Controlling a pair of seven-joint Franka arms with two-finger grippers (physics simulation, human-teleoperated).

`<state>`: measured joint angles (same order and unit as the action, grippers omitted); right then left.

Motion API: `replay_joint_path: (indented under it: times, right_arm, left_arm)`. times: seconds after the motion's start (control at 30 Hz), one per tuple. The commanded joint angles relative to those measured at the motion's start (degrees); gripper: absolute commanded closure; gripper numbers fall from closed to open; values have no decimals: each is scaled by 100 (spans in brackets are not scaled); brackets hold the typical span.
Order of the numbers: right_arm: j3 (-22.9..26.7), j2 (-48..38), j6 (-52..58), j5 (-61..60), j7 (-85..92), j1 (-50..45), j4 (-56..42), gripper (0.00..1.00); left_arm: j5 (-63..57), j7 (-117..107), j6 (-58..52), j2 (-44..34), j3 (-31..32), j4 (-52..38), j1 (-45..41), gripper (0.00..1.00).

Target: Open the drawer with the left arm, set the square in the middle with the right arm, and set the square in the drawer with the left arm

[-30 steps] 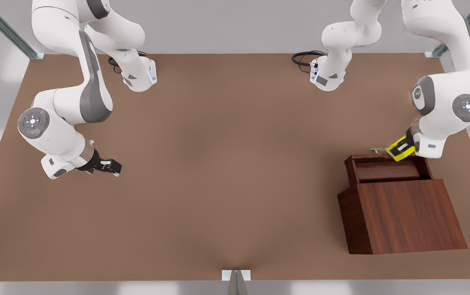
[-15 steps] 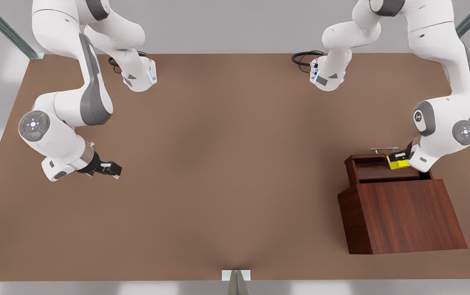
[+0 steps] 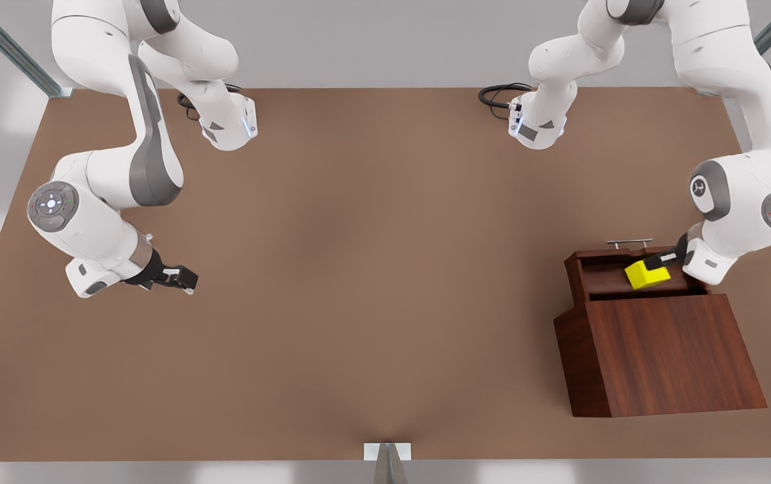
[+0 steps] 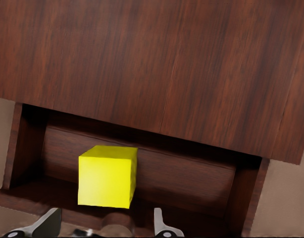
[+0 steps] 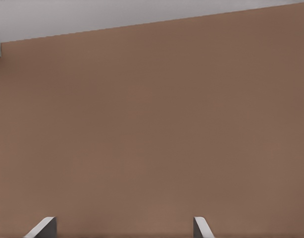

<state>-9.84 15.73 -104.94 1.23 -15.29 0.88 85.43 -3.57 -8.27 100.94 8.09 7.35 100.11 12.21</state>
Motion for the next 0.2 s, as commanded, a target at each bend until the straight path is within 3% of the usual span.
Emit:
replay_joint_path:
  times: [0.0,0.07,0.17]
  right_arm:
    - [0,0,0,0,0,0,0,0]
    - [9,-9,26,0,70,26,0,0]
    - [9,-9,17,0,70,26,0,0]
  left_arm:
    - [-3,1,-328,-35,143,-228,-61,0]
    - [-30,-52,-1146,-97,487,-1081,-254,0]
    - [-30,-61,-1340,0,487,-1319,-254,0]
